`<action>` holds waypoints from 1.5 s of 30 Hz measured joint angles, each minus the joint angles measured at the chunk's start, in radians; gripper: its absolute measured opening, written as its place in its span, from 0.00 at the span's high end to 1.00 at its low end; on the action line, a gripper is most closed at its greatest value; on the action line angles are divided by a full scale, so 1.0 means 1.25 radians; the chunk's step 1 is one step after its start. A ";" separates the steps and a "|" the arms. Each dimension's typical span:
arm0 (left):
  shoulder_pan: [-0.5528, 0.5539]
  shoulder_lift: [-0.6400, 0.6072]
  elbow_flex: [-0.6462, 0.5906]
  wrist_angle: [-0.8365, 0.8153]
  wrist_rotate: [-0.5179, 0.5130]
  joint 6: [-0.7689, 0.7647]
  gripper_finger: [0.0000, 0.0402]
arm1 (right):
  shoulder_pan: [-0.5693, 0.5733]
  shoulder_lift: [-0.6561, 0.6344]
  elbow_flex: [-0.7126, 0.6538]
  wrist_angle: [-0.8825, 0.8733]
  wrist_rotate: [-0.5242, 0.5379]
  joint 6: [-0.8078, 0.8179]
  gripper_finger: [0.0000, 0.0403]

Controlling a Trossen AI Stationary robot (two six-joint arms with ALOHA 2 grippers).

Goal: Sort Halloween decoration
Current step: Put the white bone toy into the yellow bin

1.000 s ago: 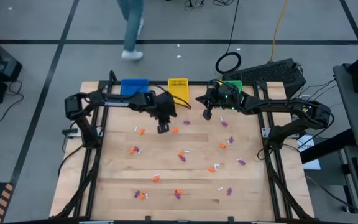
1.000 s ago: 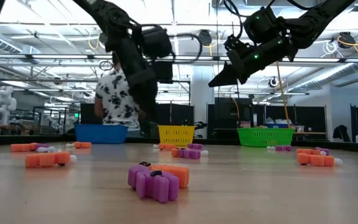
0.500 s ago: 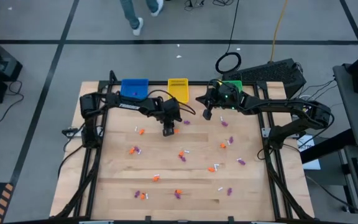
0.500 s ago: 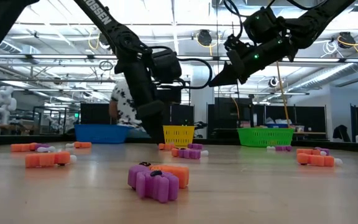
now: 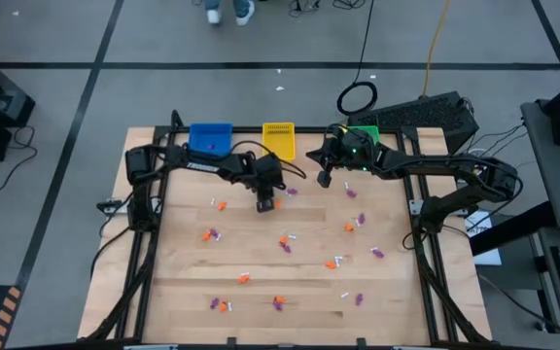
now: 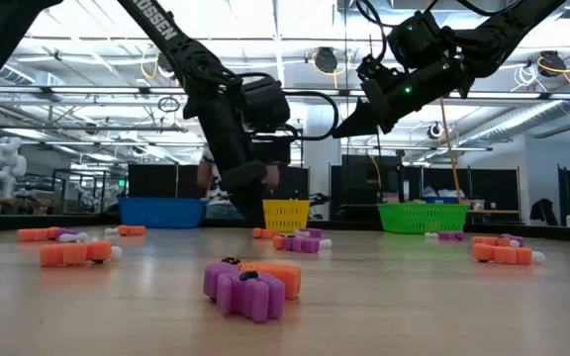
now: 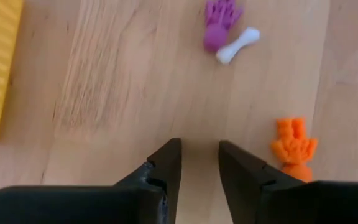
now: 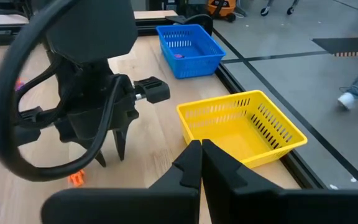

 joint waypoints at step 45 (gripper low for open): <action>-0.039 0.032 0.001 0.215 -0.019 0.196 0.70 | 0.000 0.000 0.000 -0.006 0.000 -0.003 1.00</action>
